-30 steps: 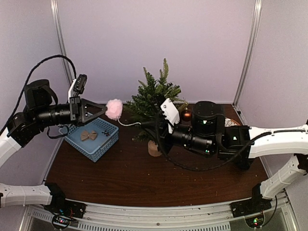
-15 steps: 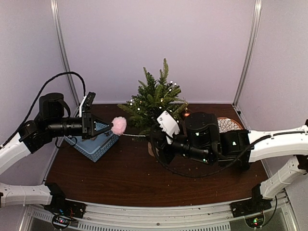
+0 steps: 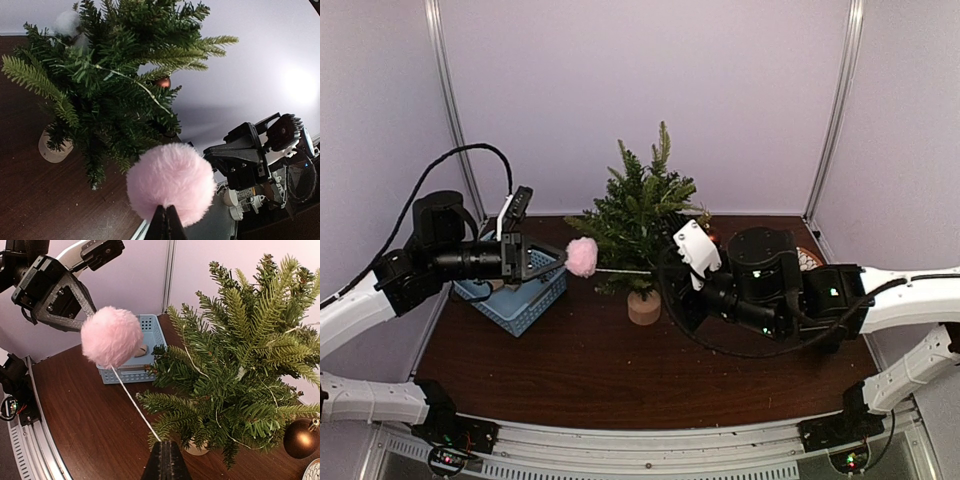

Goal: Decorate the small christmas tree

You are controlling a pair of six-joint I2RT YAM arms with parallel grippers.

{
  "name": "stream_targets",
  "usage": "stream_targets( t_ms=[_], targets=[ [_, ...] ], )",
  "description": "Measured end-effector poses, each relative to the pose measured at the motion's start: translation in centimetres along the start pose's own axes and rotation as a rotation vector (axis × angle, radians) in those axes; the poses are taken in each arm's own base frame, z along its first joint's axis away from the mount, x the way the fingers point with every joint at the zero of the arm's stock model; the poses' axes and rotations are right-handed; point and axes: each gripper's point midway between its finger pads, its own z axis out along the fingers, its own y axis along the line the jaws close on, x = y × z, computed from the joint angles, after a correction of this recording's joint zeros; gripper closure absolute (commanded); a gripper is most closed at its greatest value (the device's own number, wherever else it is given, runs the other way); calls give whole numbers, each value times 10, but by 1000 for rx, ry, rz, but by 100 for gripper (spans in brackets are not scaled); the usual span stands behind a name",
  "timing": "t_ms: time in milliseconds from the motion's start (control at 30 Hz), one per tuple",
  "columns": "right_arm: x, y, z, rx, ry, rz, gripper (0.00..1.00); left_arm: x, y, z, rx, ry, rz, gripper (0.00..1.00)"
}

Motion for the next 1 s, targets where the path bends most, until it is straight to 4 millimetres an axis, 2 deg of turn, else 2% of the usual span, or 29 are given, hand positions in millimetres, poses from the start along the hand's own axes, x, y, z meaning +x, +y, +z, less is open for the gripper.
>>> stream_targets(
  t_ms=[367,1000],
  targets=[
    [14,-13,2,75,50,-28,100,16,-1,14,16,64,62,100],
    [44,-14,10,100,133,-39,100,32,9,33,-13,121,97,100]
  ],
)
